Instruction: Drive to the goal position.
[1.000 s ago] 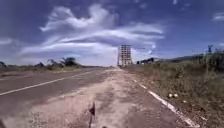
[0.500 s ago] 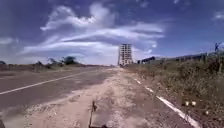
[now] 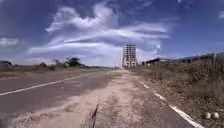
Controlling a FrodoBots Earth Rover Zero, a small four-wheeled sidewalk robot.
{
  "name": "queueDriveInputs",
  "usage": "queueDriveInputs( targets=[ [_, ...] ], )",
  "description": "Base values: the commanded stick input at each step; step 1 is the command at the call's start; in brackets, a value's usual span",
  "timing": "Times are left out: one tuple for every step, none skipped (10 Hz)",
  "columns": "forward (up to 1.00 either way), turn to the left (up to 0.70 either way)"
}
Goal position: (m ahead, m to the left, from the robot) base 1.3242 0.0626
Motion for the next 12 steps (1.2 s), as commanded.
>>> queueDriveInputs(
  targets=[
    [1.00, 0.00],
    [1.00, 0.00],
    [1.00, 0.00],
    [1.00, 0.00],
    [1.00, 0.00],
    [1.00, 0.00],
    [1.00, 0.00],
    [1.00, 0.00],
    [1.00, 0.00],
    [1.00, 0.00],
    [1.00, 0.00],
    [1.00, 0.00]
  ],
)
